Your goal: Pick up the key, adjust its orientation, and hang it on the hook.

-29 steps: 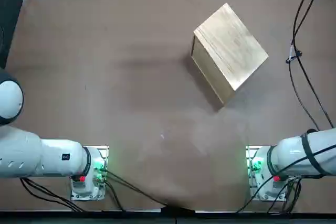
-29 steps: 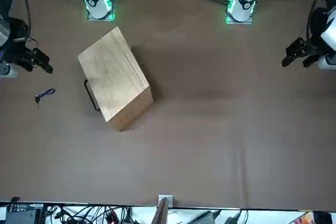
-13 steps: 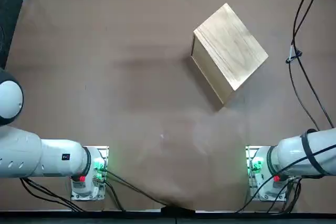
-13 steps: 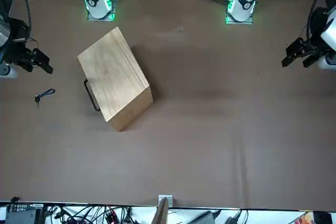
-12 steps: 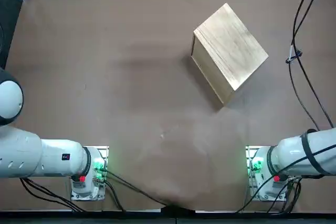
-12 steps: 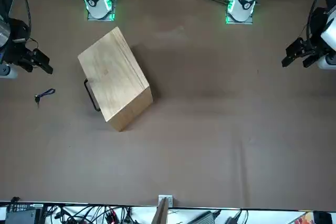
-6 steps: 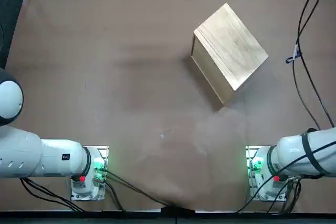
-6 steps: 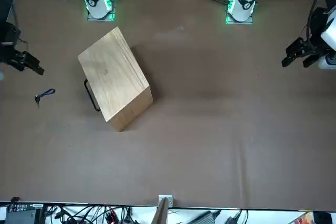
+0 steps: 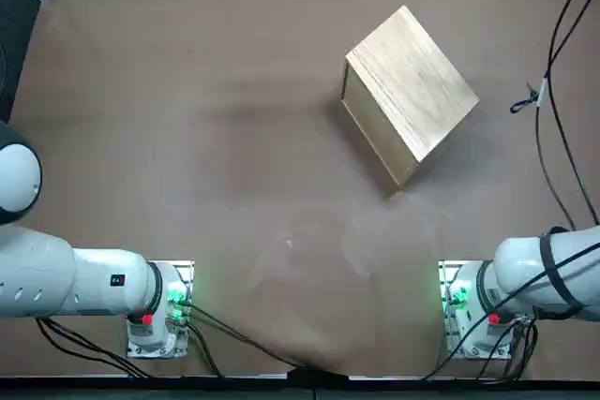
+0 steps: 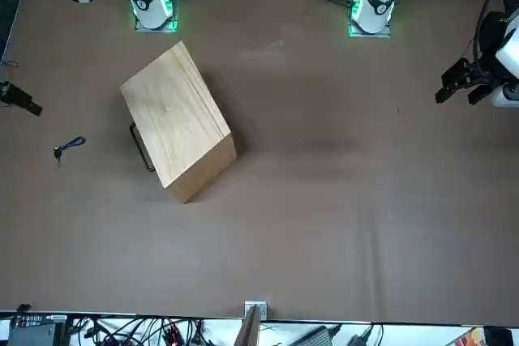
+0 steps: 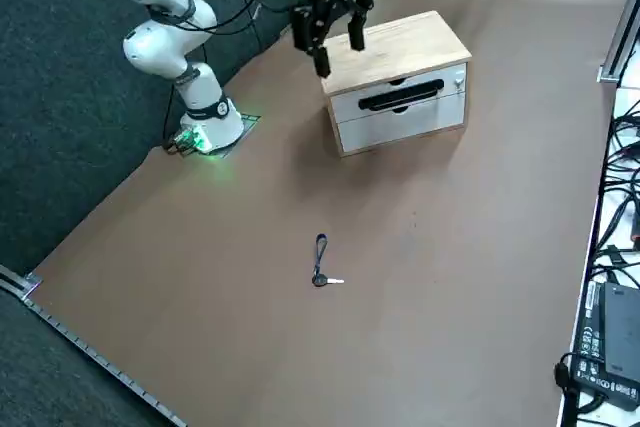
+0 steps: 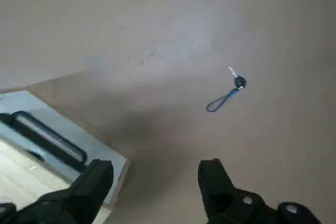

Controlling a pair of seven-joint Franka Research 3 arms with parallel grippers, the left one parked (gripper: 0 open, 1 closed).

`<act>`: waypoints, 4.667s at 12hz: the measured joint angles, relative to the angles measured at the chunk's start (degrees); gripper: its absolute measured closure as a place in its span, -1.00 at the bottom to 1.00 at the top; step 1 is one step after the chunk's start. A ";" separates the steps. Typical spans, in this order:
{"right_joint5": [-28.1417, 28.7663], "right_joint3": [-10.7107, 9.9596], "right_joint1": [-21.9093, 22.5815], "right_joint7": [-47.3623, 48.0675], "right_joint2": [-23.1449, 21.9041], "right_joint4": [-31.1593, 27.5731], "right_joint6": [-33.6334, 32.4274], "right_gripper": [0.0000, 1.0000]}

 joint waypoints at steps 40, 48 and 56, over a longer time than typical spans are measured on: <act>1.40 0.06 -14.37 41.16 18.17 -29.33 50.21 -1.00; 1.47 0.06 -14.46 41.26 21.64 -29.33 52.25 -1.00; 1.50 0.06 -14.49 41.39 22.34 -29.32 52.42 -0.88</act>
